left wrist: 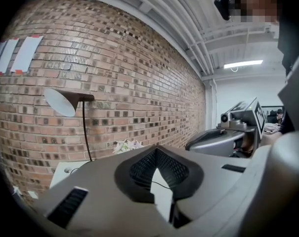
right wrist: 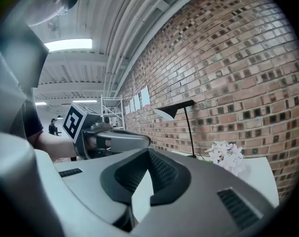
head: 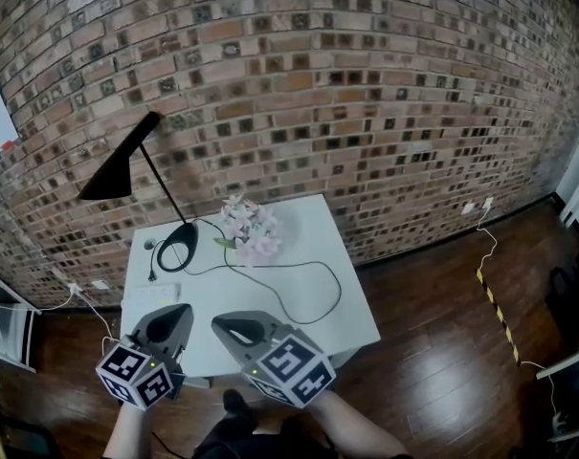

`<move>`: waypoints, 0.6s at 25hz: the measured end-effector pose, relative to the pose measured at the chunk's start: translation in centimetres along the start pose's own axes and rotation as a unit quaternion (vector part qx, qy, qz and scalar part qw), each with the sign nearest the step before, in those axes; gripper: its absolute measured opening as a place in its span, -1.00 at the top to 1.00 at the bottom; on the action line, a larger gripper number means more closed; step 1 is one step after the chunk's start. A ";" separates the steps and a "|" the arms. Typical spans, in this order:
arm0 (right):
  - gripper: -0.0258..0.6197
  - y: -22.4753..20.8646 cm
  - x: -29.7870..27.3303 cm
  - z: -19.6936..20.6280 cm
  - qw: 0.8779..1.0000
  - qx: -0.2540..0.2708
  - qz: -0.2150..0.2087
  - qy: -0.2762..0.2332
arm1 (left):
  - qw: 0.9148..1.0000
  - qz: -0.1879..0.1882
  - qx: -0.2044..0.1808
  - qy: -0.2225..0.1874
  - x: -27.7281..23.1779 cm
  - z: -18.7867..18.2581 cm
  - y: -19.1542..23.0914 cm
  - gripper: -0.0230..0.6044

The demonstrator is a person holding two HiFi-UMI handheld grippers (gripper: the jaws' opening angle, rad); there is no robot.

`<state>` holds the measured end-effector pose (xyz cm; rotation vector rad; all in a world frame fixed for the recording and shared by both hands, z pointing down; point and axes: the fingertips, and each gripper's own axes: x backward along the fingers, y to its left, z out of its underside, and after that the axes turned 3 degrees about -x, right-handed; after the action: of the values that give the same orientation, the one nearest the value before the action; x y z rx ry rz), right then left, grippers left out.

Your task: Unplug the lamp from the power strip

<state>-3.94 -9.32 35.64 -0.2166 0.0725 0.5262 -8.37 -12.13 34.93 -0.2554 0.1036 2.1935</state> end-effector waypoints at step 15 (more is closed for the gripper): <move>0.94 3.4 1.0 2.8 0.999 -0.029 -0.001 0.032 | 1.000 0.019 0.009 0.017 2.9 2.0 -1.9 0.94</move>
<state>-4.71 -5.36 37.63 -0.2892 0.1195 0.5196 -8.82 -8.34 36.32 -0.2824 0.1490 2.2259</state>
